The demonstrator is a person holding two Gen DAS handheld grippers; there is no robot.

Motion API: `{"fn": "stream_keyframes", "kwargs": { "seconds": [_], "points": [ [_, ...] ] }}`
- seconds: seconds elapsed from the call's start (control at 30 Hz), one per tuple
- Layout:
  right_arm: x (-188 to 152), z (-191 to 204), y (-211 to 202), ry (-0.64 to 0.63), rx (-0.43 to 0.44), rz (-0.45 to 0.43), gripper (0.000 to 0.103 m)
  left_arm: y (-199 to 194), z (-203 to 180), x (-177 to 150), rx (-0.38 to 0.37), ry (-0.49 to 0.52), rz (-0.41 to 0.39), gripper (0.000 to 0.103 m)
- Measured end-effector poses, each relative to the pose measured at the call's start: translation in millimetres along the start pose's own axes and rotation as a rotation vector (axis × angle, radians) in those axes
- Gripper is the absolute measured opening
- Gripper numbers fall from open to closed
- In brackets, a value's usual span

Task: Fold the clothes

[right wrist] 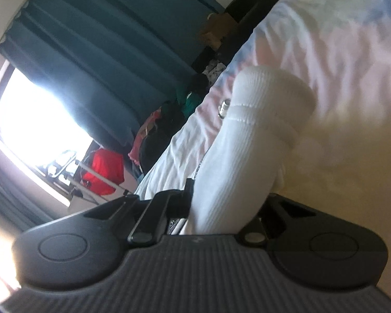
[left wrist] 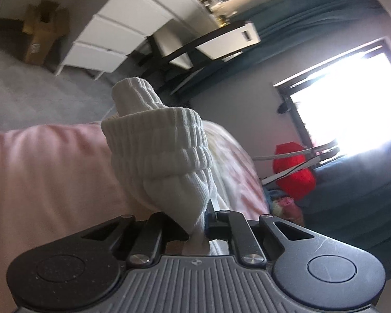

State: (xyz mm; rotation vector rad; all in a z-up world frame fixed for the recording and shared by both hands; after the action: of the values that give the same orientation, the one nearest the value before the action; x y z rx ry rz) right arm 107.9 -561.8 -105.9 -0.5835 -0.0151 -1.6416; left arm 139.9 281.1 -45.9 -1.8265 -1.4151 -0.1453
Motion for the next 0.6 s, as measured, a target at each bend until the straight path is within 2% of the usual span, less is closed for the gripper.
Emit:
{"fn": "stream_keyframes", "kwargs": {
  "seconds": [0.17, 0.3, 0.37, 0.43, 0.53, 0.6],
  "points": [
    [3.2, -5.6, -26.5, 0.058, -0.069, 0.009, 0.013, -6.0, 18.3, -5.2, 0.095, 0.045, 0.101, 0.013],
    [1.9, -22.7, -29.0, 0.095, -0.136, 0.028, 0.013, -6.4, 14.4, -9.8, 0.131, 0.167, 0.128, 0.019],
    [-1.5, -25.9, -27.4, 0.087, -0.169, 0.033, 0.013, -8.4, 10.3, -13.8, 0.143, 0.202, 0.139, 0.025],
    [-4.5, -26.5, -27.8, 0.096, -0.186, 0.025, 0.013, -13.4, 6.2, -18.9, 0.154, 0.221, 0.143, 0.041],
    [-10.2, -28.4, -33.5, 0.123, -0.187, 0.009, 0.013, -24.1, -3.7, -28.7, 0.176, 0.276, 0.145, 0.057],
    [-13.1, -30.3, -37.3, 0.129, -0.187, 0.002, 0.013, -31.1, -15.3, -34.6, 0.197, 0.332, 0.142, 0.061]
  ]
}}
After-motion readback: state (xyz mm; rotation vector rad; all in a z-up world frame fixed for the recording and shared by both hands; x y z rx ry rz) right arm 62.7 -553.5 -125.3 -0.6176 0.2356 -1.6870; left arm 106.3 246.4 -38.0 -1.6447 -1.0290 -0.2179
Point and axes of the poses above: each gripper's, at about its wrist camera, not at the fingertips, and y roughly the way its jaws point, z to its left, x to its top, the point moved 2 cm from there along y, roughly the way its jaws point, and after that the axes turned 12 degrees about y, right-handed, at the moved point
